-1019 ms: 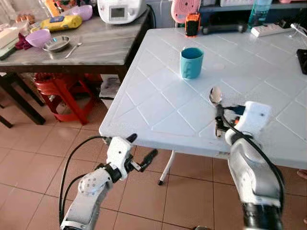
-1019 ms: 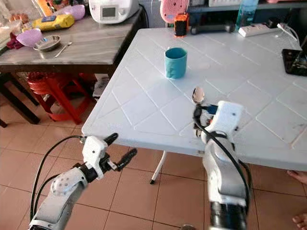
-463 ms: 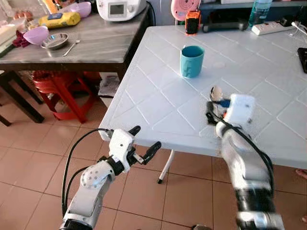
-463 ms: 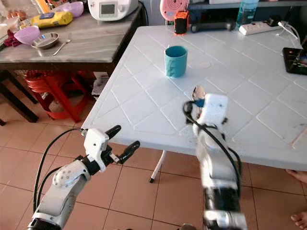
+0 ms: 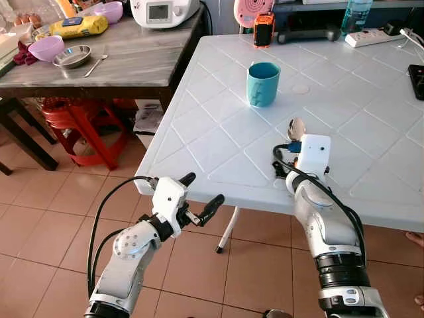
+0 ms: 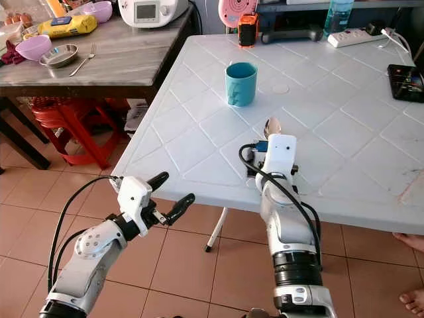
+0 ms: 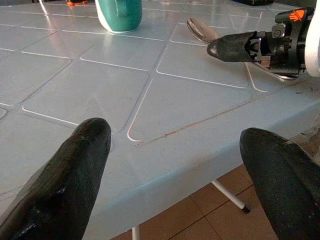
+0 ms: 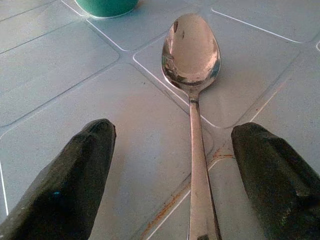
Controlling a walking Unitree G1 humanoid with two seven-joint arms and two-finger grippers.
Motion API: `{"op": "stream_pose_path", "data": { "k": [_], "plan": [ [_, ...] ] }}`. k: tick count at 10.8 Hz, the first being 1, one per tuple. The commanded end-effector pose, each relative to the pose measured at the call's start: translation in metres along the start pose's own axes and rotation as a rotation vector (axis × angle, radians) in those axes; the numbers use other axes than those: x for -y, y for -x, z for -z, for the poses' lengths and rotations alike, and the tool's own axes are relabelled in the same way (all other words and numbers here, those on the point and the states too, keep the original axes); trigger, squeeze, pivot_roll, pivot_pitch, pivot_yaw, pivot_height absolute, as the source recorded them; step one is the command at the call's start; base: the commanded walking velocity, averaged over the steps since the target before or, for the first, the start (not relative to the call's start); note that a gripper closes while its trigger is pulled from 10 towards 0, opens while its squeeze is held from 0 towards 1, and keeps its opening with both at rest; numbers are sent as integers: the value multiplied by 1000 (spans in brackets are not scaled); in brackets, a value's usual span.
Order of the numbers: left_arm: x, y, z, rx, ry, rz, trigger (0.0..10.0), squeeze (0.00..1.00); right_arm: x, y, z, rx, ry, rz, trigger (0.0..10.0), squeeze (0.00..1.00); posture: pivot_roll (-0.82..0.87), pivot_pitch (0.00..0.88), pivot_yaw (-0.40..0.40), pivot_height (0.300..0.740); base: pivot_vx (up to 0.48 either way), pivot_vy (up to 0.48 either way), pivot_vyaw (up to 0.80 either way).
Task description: Setting the table
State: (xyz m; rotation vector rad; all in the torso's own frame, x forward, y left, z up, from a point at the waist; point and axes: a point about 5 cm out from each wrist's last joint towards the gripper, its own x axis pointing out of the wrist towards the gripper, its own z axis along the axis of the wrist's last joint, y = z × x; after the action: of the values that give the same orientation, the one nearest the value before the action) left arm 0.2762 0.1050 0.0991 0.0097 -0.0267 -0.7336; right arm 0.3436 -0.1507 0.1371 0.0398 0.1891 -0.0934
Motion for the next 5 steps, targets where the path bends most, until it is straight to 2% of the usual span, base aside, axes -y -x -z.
{"op": "stream_pose_path", "data": {
  "k": [1, 2, 3, 5],
  "plan": [
    [-1, 1, -2, -5, -10, -4, 10000, 0, -2, 0, 16, -87, 22, 10, 314, 0, -128, 141, 129, 740, 0, 0, 0],
    [0, 0, -3, 0, -9, 0, 10000, 0, 5, 0, 24, -129, 26, 39, 275, 0, -130, 140, 129, 740, 0, 0, 0],
    [0, -1, -3, 2, -12, 1, 10000, 0, 19, 1, 33, -161, 104, 103, 0, 0, -133, 138, 127, 740, 0, 0, 0],
    [0, -1, -3, 1, -13, -1, 10000, 0, 26, 3, 46, -210, 127, 96, 0, 0, -136, 138, 125, 740, 0, 0, 0]
  ]
}}
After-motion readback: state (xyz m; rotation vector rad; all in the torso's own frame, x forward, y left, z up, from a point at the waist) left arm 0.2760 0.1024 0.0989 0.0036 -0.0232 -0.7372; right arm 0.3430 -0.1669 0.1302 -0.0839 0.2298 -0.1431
